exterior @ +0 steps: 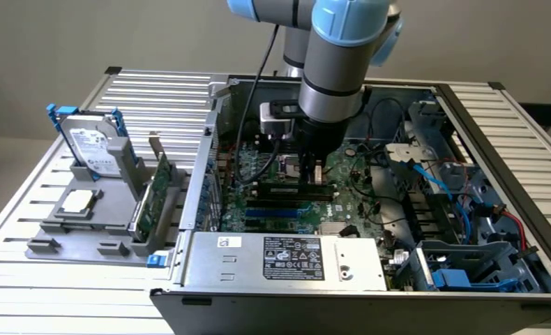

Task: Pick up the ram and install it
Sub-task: 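Insert the ram into the slot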

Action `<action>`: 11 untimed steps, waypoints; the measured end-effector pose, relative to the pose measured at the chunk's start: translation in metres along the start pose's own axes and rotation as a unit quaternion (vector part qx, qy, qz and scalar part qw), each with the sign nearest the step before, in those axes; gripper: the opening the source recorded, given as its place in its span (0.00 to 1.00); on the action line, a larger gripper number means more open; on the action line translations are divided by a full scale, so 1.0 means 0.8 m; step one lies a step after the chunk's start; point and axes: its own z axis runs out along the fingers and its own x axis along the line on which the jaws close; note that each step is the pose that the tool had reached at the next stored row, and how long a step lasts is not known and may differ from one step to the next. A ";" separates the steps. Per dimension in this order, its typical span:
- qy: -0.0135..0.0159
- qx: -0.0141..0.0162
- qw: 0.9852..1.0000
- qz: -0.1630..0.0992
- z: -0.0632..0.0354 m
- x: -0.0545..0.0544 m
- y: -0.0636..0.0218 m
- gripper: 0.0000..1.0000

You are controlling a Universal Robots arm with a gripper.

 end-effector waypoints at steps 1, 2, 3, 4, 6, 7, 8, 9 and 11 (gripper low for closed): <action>0.000 0.000 1.000 0.000 0.000 0.000 0.000 0.14; 0.000 0.000 1.000 0.000 0.000 0.000 0.000 0.14; 0.000 0.000 1.000 0.000 0.000 0.000 0.000 0.14; 0.000 0.000 1.000 0.000 0.000 0.000 0.000 0.14; 0.000 0.000 1.000 0.000 0.000 0.000 0.000 0.14; 0.000 0.000 1.000 0.000 0.000 0.000 0.000 0.14; 0.000 0.000 1.000 0.000 0.000 0.000 0.000 0.14; 0.000 -0.001 1.000 0.000 0.000 0.000 0.000 0.14; 0.000 -0.001 1.000 0.000 0.000 0.000 0.000 0.14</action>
